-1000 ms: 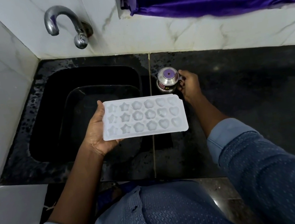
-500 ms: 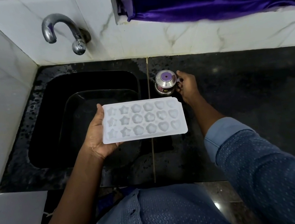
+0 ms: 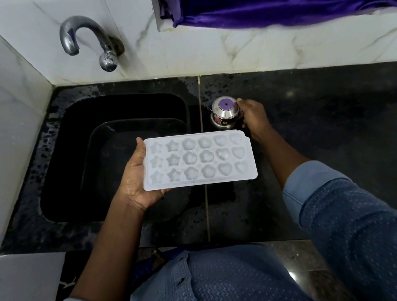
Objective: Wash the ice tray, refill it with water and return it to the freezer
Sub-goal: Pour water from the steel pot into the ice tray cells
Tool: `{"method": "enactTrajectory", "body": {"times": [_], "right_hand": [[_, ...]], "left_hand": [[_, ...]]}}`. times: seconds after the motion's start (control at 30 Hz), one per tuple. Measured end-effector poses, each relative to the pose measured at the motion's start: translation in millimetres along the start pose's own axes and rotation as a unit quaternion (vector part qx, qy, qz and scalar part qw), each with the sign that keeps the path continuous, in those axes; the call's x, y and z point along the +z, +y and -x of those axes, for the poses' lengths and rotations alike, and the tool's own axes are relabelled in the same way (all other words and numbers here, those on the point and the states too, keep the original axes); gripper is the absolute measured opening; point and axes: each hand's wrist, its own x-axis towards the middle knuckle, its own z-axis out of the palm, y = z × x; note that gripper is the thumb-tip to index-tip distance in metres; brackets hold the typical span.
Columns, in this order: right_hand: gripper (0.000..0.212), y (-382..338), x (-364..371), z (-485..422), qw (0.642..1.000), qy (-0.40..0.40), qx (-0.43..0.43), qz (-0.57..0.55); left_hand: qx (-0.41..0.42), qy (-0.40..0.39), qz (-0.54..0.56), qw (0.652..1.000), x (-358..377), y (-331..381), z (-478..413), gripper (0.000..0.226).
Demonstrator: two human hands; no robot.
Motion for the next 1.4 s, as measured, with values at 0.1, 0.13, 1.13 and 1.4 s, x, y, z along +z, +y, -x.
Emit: {"method": "enactTrajectory", "body": {"times": [0.1,0.13,1.13,1.4], "right_hand": [[0.028,-5,-3,9,0.993,0.066,-0.056,0.084],[0.027,-12,-6,19,0.99,0.084,-0.069,0.095],[0.042,-48,5,205,0.974,-0.168,0.08,-0.13],[0.038,-59,41,221,0.971,-0.205,0.073,-0.096]], "left_hand": [[0.0,-0.008,0.004,1.0,-2,-1,1,0.081],[0.001,-0.011,0.005,1.0,-3,0,2,0.081],[0.075,0.068,-0.046,0.994,-34,-9,46,0.077],[0.11,0.054,-0.001,0.992,-68,-6,81,0.078]]}}
